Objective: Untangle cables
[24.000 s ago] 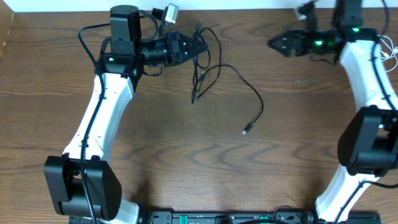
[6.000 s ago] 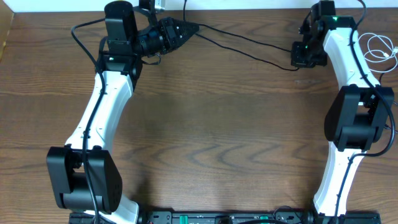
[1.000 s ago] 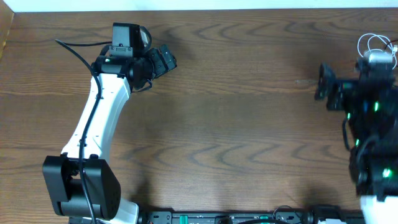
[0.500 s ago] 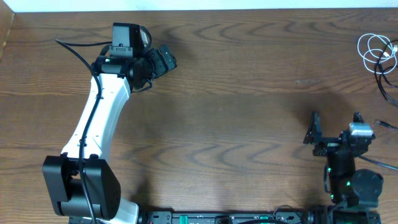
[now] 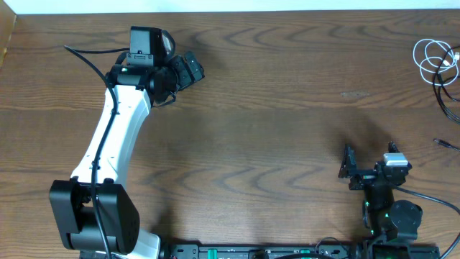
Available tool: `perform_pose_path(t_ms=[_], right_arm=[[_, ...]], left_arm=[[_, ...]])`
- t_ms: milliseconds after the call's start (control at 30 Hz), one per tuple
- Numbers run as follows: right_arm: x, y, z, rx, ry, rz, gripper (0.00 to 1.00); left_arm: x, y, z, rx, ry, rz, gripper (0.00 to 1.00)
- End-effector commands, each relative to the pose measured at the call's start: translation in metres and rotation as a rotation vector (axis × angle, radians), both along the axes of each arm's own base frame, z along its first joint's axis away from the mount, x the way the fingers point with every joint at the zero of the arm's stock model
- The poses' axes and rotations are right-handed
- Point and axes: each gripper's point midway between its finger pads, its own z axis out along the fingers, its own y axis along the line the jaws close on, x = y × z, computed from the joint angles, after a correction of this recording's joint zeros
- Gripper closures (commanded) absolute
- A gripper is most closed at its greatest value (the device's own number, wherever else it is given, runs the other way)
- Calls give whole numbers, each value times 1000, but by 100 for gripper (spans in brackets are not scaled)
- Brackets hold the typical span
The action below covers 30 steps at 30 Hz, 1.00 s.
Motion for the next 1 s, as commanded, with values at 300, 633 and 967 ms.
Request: perform_pose_path(t_ms=[300,633,967], right_arm=[[-1,6,2,18,-8,26,1],[-1,6,2,18,-8,26,1],[-1,6,2,18,-8,26,1]], left_arm=[[4,2,18,12,-47,0,0],[4,2,18,12,-47,0,0],[-3,8,12,40,-12,16,0]])
